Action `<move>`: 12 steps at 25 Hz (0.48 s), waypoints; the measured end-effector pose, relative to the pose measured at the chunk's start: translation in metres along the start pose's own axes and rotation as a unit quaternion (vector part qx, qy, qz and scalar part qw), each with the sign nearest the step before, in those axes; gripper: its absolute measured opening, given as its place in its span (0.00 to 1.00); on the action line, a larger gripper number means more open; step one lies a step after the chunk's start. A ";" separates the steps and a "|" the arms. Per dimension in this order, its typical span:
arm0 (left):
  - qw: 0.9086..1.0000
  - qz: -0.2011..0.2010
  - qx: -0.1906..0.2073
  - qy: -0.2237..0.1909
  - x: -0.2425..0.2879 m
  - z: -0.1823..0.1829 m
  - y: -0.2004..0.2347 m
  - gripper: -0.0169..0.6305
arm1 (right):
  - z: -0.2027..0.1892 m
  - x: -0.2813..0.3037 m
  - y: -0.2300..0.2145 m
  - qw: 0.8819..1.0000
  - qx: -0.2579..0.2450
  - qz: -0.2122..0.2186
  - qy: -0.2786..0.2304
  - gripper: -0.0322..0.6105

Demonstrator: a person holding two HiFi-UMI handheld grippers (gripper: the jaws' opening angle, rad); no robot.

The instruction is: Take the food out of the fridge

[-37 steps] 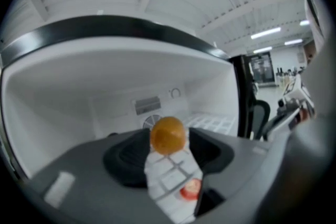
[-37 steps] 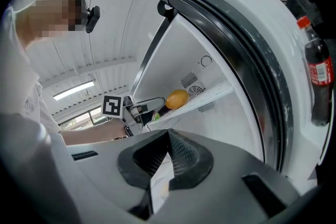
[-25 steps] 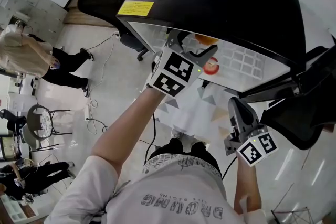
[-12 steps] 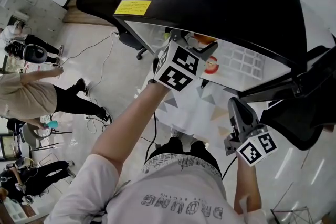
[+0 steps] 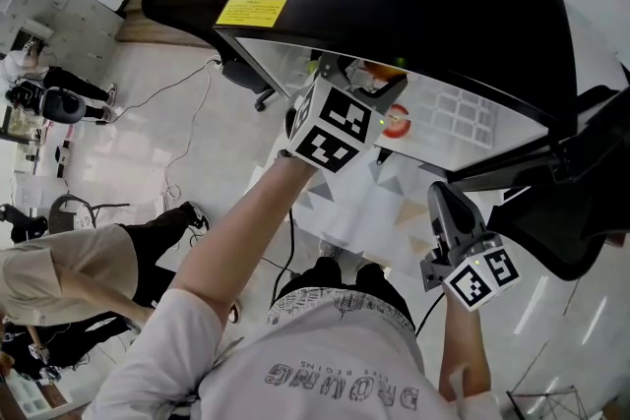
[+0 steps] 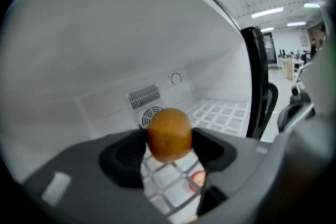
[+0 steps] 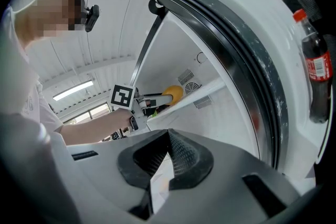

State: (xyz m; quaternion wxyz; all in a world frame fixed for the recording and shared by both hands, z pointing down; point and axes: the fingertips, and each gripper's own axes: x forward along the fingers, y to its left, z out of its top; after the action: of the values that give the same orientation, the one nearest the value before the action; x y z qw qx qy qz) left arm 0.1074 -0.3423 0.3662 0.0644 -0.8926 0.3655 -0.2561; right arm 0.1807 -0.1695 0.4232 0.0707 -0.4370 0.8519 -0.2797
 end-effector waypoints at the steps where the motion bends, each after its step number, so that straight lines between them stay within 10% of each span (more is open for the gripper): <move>1: 1.000 -0.001 0.000 -0.002 -0.002 0.001 0.000 0.47 | 0.000 0.000 0.000 1.000 0.000 0.000 0.000 0.03; 12: 0.999 -0.008 -0.017 -0.031 -0.030 0.005 -0.006 0.47 | 0.003 0.003 0.005 1.000 -0.009 -0.005 -0.001 0.03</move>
State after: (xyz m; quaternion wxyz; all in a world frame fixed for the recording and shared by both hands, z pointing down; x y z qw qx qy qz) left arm 0.0950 -0.3177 0.3513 0.0580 -0.9037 0.3609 -0.2228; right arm 0.1765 -0.1706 0.4188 0.0664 -0.4425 0.8519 -0.2721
